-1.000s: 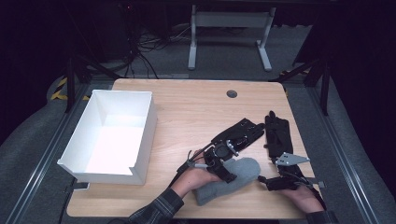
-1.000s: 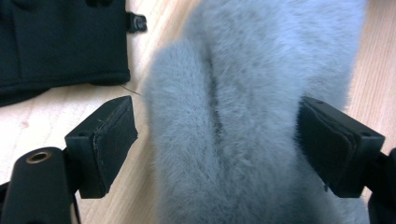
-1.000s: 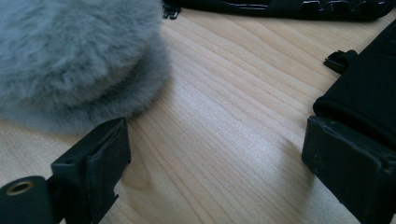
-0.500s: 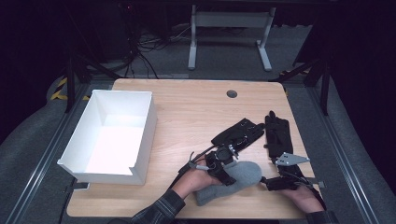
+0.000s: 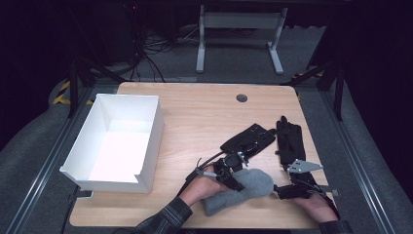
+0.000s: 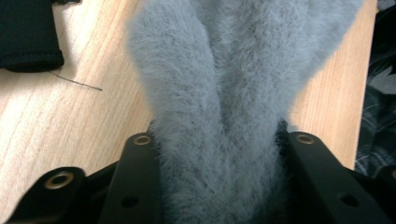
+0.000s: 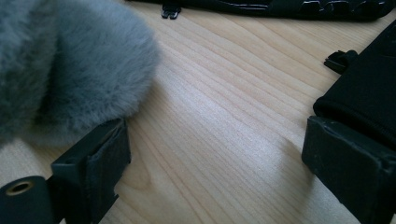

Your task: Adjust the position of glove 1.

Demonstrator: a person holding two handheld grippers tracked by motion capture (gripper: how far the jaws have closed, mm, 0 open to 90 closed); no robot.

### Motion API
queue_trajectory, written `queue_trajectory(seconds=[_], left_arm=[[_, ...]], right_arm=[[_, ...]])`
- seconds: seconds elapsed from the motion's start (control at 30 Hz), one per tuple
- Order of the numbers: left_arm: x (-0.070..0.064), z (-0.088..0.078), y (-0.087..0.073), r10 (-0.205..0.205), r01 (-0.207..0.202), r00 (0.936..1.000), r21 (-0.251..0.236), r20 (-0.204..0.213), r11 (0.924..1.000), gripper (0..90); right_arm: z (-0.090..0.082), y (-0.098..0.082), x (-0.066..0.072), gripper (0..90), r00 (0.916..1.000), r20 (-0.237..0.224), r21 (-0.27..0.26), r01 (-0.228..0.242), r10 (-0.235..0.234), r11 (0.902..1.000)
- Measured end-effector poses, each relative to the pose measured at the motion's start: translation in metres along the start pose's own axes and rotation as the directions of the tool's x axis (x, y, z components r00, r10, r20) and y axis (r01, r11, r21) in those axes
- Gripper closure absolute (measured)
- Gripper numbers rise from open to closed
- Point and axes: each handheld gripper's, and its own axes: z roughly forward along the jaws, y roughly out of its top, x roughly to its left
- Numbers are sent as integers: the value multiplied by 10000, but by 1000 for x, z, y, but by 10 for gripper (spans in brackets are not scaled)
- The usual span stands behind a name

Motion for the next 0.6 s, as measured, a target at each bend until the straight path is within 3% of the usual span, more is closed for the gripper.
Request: queue_trajectory(seconds=[0.33,0.6], left_arm=[[0,-19,-3,-363,358,9993,-619,-69,9974,656],[-2,-54,-4,-674,614,9969,-1341,-403,9891,653]], right_arm=[[0,0,0,83,10000,19,0,-6,6,10000],[0,0,0,83,10000,32,-15,-38,38,10000]])
